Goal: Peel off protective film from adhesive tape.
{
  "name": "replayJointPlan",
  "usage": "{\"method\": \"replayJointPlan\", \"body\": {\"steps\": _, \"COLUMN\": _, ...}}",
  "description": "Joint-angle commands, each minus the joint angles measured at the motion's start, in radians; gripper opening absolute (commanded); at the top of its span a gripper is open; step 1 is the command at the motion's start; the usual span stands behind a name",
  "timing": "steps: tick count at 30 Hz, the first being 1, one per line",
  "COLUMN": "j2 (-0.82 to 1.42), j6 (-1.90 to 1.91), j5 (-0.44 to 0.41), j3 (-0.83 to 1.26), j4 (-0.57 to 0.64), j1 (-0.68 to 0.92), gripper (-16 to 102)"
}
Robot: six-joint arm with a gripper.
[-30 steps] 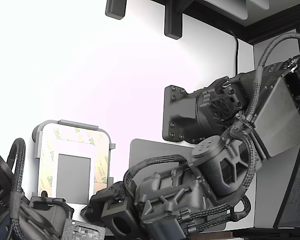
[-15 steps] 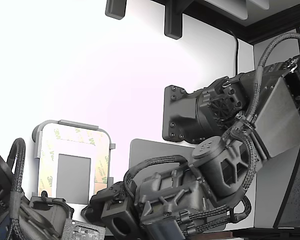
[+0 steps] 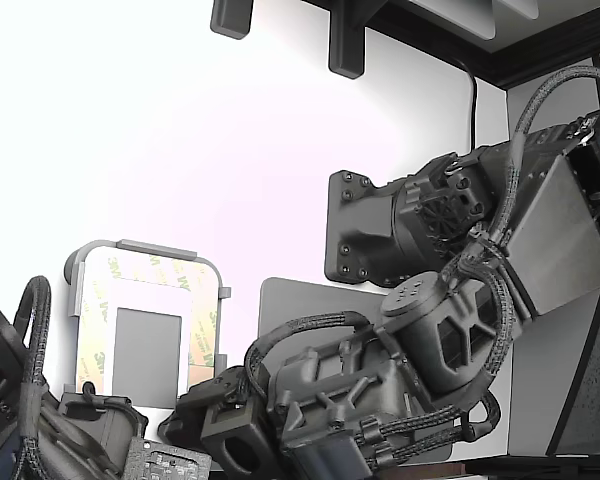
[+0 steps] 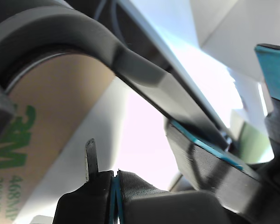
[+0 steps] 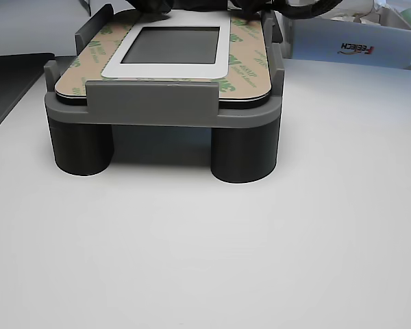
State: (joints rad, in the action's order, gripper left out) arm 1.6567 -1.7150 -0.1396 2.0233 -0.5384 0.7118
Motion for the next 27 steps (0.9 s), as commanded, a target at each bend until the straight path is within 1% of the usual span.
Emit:
{"method": "replayJointPlan", "body": {"steps": 1, "j2": 0.034, "j6": -0.005, "j5": 0.003, "j3": 0.005, "j4": 0.028, "j1": -0.018, "gripper": -11}}
{"method": "replayJointPlan", "body": {"steps": 7, "j2": 0.035, "j6": -0.008, "j5": 0.003, "j3": 0.014, "j4": 0.032, "j1": -0.02, "gripper": -11}}
{"method": "replayJointPlan", "body": {"steps": 14, "j2": 0.026, "j6": 0.009, "j5": 0.002, "j3": -0.021, "j4": -0.005, "j1": -0.015, "gripper": -11}}
{"method": "replayJointPlan", "body": {"steps": 27, "j2": 0.021, "j6": 0.04, "j5": 0.003, "j3": -0.04, "j4": -0.023, "j1": -0.005, "gripper": -11}}
